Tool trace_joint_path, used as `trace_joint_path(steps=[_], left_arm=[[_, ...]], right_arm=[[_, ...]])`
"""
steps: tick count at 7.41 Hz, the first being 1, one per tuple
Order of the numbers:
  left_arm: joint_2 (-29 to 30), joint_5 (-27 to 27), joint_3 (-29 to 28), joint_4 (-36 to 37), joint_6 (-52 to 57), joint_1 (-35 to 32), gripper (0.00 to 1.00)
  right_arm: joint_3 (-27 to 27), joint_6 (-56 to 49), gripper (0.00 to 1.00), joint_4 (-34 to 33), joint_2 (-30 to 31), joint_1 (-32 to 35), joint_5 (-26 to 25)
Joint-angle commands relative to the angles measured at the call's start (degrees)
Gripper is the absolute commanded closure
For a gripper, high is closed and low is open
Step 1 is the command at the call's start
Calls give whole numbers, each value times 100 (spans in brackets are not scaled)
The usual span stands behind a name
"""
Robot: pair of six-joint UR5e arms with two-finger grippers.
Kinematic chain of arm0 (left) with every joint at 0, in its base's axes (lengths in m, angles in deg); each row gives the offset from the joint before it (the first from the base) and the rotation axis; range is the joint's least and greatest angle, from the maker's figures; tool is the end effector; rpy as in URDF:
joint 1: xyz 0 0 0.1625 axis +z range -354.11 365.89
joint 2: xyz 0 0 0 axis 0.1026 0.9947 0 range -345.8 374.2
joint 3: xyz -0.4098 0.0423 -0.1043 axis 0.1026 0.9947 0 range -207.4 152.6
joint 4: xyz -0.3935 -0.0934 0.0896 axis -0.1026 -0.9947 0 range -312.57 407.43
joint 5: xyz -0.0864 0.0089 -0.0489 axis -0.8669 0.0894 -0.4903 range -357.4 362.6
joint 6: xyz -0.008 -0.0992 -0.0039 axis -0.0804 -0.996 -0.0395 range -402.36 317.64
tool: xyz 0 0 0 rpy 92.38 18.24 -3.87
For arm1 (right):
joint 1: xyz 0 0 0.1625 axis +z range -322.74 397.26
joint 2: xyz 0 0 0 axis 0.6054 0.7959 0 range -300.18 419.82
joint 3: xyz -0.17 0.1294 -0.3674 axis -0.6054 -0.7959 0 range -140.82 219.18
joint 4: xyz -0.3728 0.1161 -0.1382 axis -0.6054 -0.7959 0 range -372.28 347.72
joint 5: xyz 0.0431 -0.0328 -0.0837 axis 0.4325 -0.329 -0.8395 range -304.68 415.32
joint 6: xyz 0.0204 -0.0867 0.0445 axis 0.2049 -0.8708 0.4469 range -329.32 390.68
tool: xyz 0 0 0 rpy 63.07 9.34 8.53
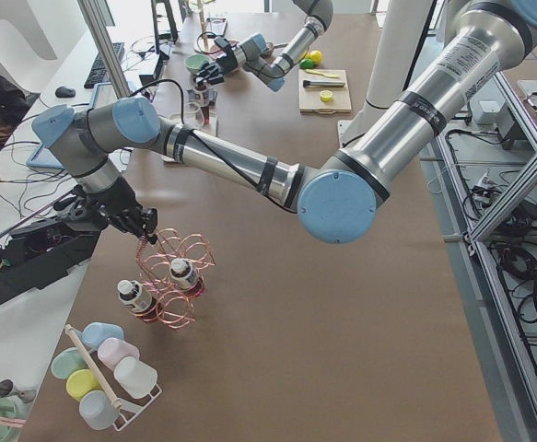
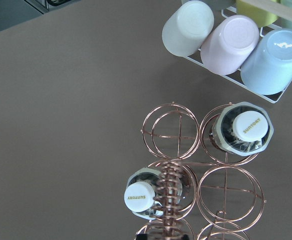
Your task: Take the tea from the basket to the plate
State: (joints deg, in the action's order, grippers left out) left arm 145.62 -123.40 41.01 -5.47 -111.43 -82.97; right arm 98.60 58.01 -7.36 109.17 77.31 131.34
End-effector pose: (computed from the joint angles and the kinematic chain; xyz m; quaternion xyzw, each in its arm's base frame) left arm -0.0604 -0.7226 0.4547 -0.2925 0.1679 -0.5638 0.7539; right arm -0.4580 -0.5905 0.2951 0.6612 -0.4338 -0.0238 0.6116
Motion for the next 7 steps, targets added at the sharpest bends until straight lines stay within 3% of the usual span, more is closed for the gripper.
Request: trace_joint_path(steps=[1, 2, 3, 5, 7], left_arm=[[183, 153, -117, -53, -177, 97, 100], [148, 206, -118, -140, -290, 114, 68], [87, 320, -126, -306, -317, 236, 2], [95, 321, -91, -256, -352, 265, 1], [16, 312, 118, -142, -300, -42, 1]], right_arm=[[44, 165, 1, -9, -22, -6, -17], [62, 271, 0, -9, -13, -6, -17], [88, 272, 0, -35, -4, -15, -17], [193, 281, 0, -70, 48, -6, 17], [743, 238, 0, -602, 267, 11, 323]])
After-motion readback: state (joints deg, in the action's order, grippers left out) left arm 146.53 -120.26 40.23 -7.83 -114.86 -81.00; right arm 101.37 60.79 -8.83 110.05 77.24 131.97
